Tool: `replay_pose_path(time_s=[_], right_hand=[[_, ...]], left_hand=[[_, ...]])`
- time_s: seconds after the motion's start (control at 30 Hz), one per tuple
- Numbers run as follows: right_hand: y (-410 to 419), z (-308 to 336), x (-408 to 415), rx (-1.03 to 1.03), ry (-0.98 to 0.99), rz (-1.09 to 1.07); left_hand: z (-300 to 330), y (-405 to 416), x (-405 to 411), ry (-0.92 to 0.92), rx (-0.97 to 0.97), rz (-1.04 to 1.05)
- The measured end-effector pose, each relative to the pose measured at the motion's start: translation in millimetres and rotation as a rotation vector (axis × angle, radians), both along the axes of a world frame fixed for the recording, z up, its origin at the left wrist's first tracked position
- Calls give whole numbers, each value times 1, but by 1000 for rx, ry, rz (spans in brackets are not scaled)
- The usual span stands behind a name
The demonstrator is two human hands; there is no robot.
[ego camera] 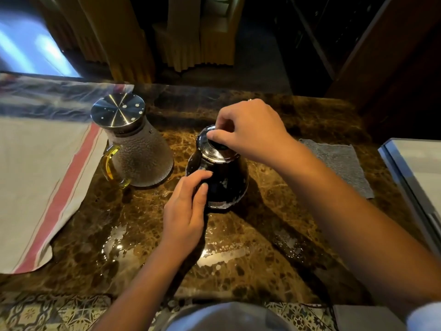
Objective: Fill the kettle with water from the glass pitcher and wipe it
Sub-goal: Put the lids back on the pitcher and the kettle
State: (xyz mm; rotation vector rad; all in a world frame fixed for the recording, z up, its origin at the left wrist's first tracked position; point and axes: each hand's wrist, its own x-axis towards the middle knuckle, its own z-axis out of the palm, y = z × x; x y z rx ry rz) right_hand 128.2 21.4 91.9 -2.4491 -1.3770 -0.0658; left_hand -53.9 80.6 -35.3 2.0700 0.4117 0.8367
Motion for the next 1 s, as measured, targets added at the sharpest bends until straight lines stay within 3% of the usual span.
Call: replay_pose_path(time_s=[0.2, 0.3, 0.47, 0.63, 0.73, 0.9, 1.0], right_hand=[[-17, -7, -3, 78, 63, -26], [-17, -11, -6, 84, 21, -21], [-13, -12, -6, 76, -74, -15], [-16, -10, 3, 85, -96, -27], [-17, -10, 11, 93, -81, -43], [-15, -12, 26, 192, 127, -63], [-13, -18, 26, 223, 124, -77]], left_hand=[[2, 4, -16, 52, -298, -83], [4, 15, -25, 112, -134, -120], [8, 22, -22, 98, -101, -198], [3, 3, 1, 72, 136, -167], [0, -4, 18, 44, 125, -164], [-1, -1, 30, -2, 70, -139], [-1, 3, 30, -10, 53, -146]])
